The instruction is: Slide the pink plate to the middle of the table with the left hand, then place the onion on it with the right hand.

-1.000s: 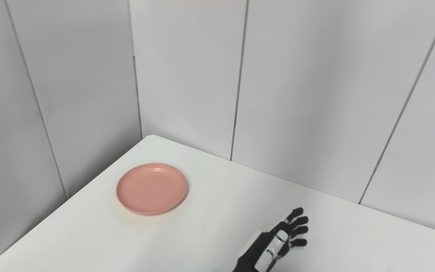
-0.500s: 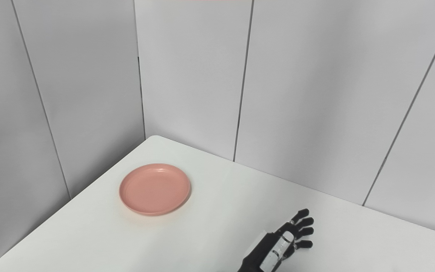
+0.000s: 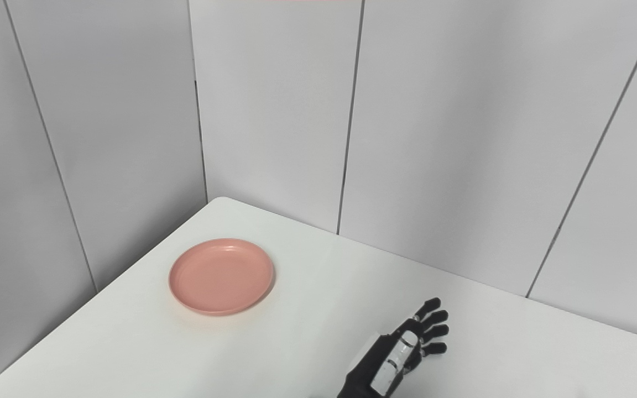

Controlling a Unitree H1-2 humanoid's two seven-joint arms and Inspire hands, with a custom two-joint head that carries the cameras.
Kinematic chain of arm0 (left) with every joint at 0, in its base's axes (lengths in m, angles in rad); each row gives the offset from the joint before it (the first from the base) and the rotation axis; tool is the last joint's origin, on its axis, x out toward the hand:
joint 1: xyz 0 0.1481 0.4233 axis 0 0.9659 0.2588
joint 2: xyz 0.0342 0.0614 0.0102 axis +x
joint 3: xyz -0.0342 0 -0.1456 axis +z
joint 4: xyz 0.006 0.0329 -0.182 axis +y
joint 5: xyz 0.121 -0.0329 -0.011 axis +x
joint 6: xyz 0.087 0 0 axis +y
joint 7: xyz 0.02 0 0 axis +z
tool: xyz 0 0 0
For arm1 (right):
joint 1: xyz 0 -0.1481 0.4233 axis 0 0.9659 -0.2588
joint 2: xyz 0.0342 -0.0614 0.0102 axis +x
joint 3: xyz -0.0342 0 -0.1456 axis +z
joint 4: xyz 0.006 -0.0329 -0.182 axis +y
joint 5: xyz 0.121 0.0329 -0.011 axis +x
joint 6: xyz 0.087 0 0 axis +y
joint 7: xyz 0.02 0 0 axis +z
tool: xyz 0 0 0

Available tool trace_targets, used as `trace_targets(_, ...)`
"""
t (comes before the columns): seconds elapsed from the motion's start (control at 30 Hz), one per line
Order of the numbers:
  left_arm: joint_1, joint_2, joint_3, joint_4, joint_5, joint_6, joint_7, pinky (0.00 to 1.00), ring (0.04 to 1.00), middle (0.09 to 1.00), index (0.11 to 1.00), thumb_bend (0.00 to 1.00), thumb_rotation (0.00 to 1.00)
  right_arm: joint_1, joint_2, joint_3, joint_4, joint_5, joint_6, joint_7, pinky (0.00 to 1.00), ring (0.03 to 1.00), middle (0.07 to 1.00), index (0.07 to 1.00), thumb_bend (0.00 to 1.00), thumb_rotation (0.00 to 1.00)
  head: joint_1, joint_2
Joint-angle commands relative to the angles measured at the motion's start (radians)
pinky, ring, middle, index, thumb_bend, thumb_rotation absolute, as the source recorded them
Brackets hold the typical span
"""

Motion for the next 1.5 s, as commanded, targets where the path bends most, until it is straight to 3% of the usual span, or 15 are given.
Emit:
trace_targets(0.0, 0.023, -0.01, 0.009, -0.039, 0.019, 0.02, 0.015, 0.9, 0.935, 0.954, 0.938, 0.5, 1.0, -0.006, 0.013, -0.002, 0.013, 0.006, -0.026, -0.005, 0.94, 0.877, 0.919, 0.913, 0.39, 0.94, 0.0, -0.001)
trace_targets(0.2, 0.023, -0.003, 0.025, -0.128, 0.031, 0.067, 0.026, 0.92, 0.947, 0.964, 0.947, 0.49, 1.0, -0.012, 0.01, 0.001, 0.031, -0.001, -0.047, -0.003, 0.89, 0.844, 0.883, 0.882, 0.4, 0.91, 0.004, -0.005)
trace_targets(0.37, 0.013, 0.005, 0.046, -0.197, 0.034, 0.095, 0.029, 0.95, 0.964, 0.978, 0.959, 0.49, 1.0, -0.009, 0.018, 0.002, 0.009, -0.009, -0.011, -0.014, 0.89, 0.838, 0.882, 0.88, 0.38, 0.9, 0.007, -0.009)
trace_targets(0.53, -0.002, 0.016, 0.076, -0.267, 0.04, 0.135, 0.046, 0.94, 0.965, 0.981, 0.969, 0.49, 1.0, -0.011, 0.022, 0.004, 0.015, -0.011, -0.021, -0.015, 0.9, 0.839, 0.882, 0.879, 0.39, 0.9, 0.009, -0.013)
trace_targets(1.23, -0.061, 0.121, 0.24, -0.394, -0.048, 0.13, 0.053, 0.98, 0.977, 0.988, 0.973, 0.5, 1.0, -0.019, 0.023, 0.004, 0.034, -0.014, -0.03, -0.015, 0.91, 0.802, 0.85, 0.852, 0.35, 0.87, 0.016, -0.021)
trace_targets(1.47, -0.069, 0.154, 0.29, -0.441, -0.023, 0.136, 0.092, 0.98, 0.975, 0.99, 0.978, 0.5, 1.0, -0.021, 0.022, 0.002, 0.034, -0.016, -0.021, -0.018, 0.9, 0.791, 0.838, 0.844, 0.35, 0.87, 0.021, -0.023)
